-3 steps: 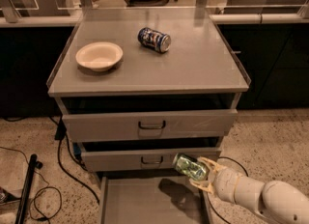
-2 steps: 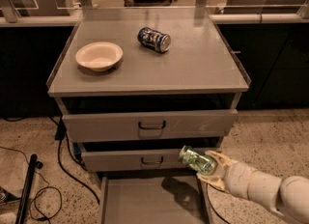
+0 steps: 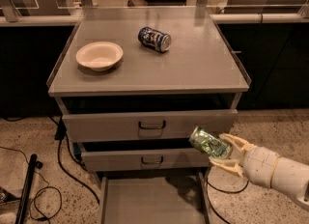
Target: Pick green can from bottom drawer and place on counter
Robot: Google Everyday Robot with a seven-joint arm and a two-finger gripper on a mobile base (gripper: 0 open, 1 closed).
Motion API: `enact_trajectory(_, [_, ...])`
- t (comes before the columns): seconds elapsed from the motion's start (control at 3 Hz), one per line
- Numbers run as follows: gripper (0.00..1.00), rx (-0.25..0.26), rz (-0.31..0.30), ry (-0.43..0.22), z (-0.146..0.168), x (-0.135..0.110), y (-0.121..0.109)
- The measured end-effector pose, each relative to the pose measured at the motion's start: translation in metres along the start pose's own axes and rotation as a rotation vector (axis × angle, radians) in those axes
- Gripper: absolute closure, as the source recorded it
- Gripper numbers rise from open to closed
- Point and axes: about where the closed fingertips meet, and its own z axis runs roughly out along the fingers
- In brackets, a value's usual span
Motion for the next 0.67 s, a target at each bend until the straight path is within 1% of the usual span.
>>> enact_trajectory(0.33, [1.0,0.0,0.0,0.0,0.0,0.0,0.0])
enact_trajectory(0.67, [1.0,0.026,-0.074,0.035,0.002,-0.018,-0.015])
